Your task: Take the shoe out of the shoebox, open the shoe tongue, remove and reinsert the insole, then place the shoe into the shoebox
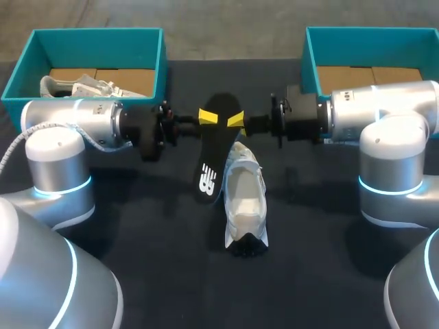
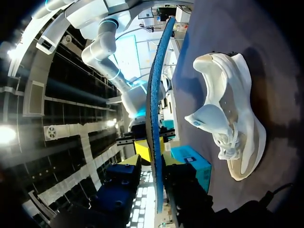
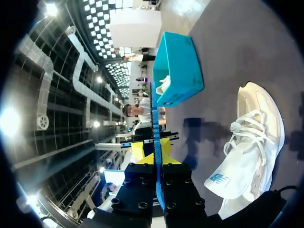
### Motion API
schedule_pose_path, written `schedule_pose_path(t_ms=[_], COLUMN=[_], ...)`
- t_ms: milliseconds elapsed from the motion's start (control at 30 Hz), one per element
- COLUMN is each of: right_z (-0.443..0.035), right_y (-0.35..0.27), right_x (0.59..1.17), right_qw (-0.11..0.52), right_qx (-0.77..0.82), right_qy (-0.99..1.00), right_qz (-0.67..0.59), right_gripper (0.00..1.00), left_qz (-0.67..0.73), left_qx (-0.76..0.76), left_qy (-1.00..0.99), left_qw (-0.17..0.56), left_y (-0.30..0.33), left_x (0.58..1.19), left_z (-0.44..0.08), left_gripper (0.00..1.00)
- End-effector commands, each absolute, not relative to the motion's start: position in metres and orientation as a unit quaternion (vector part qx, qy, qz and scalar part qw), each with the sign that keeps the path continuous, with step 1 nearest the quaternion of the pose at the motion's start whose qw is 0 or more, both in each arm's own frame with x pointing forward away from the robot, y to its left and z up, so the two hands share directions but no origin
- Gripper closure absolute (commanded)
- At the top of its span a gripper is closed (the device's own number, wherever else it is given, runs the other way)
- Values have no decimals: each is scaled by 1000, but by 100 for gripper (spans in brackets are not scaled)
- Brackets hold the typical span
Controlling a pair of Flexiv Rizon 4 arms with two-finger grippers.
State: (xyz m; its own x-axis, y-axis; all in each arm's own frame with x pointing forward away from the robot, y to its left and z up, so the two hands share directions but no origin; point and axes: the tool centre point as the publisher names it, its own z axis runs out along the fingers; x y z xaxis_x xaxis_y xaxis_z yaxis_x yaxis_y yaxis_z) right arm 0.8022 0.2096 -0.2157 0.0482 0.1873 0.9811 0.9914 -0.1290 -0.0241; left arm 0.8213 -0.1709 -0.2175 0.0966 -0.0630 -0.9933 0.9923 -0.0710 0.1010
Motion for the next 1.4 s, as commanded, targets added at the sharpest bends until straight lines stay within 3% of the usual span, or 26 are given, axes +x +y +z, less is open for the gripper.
schedule_pose_path(t_ms=[33, 100, 467, 500, 1400], right_z=[-217, -217, -217, -217, -215], right_y=[212, 212, 211, 211, 151], right_x=[803, 803, 804, 804, 759], right_qw=[427, 427, 428, 429, 359], right_qx=[-585, -585, -585, -586, -648], right_qy=[-504, -504, -503, -502, -500], right_qz=[-471, -471, -470, -471, -449], right_gripper=[100, 100, 100, 0, 0], left_qz=[-507, -507, -506, -506, -506], left_qx=[527, 525, 526, 526, 529], left_qy=[441, 442, 445, 446, 491], left_qw=[521, 521, 519, 518, 473], left_y=[-174, -175, -178, -178, -164], left_x=[822, 822, 823, 823, 788], left_z=[-219, -219, -221, -222, -208], left_gripper=[87, 100, 100, 100, 100])
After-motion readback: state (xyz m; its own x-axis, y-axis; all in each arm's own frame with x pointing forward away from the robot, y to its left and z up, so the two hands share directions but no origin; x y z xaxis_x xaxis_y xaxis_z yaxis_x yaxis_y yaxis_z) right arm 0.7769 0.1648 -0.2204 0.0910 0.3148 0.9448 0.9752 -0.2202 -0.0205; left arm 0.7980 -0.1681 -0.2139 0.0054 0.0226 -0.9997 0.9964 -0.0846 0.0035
